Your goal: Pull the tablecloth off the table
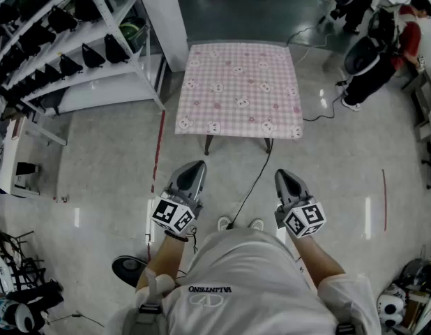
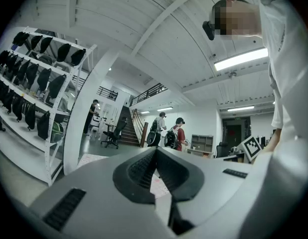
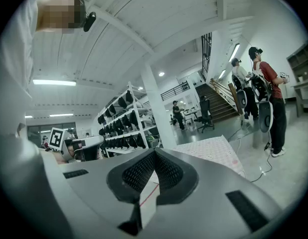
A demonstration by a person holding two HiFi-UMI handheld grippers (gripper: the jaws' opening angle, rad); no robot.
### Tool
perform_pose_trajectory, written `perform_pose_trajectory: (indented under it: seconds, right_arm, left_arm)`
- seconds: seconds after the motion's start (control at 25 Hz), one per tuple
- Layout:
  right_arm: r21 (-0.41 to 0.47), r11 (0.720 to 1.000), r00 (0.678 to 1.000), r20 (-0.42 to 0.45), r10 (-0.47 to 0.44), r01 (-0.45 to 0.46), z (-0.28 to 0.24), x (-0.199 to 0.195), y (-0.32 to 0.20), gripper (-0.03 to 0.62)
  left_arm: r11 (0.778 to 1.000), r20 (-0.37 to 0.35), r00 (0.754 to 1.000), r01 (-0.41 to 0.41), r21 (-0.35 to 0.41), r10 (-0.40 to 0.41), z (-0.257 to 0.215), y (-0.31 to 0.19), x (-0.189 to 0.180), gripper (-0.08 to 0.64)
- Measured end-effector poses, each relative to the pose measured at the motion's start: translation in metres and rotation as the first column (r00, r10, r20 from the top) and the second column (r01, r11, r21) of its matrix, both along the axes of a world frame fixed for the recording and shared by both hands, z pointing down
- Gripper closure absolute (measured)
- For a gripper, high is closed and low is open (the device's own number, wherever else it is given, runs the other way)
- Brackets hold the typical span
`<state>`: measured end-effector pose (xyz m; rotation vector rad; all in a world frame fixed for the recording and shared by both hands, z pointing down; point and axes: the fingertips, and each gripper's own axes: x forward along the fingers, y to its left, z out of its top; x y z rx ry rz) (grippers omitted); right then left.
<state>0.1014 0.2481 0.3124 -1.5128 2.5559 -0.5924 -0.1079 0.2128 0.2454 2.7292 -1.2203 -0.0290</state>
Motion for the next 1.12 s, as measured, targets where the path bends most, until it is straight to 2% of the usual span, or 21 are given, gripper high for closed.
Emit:
perform_pose_trajectory:
  seconds: [0.36, 0.64, 0.96, 1.12]
  right_arm:
    - [-0.009, 1.0, 1.0, 0.002, 0.005, -0.005, 0.003, -0.006, -0.008, 0.583]
    - [-0.032, 0.999, 0.998, 0.065, -0.028, 0.03, 0.005, -0.011, -0.011, 0.583]
    - [-0.03, 0.999, 0.999, 0.042, -0.018, 0.019, 0.003, -0.021, -0.024, 0.583]
    - [-0.036, 0.999, 0.999, 0.038, -0.008, 0.009, 0.005, -0.031, -0.029, 0.583]
  left_arm:
    - [1.0, 0.01, 1.0, -0.015, 0.001, 0.015, 0.003, -0.007, -0.005, 0.56]
    - [1.0, -0.001, 1.0, -0.019, 0.005, 0.019, 0.001, -0.006, -0.007, 0.56]
    - [1.0, -0.029, 0.999, -0.014, 0.011, 0.014, -0.001, -0.009, -0.023, 0.56]
    - [0.999, -0.037, 0.999, -0.037, 0.001, 0.037, 0.004, -0.007, -0.028, 0.56]
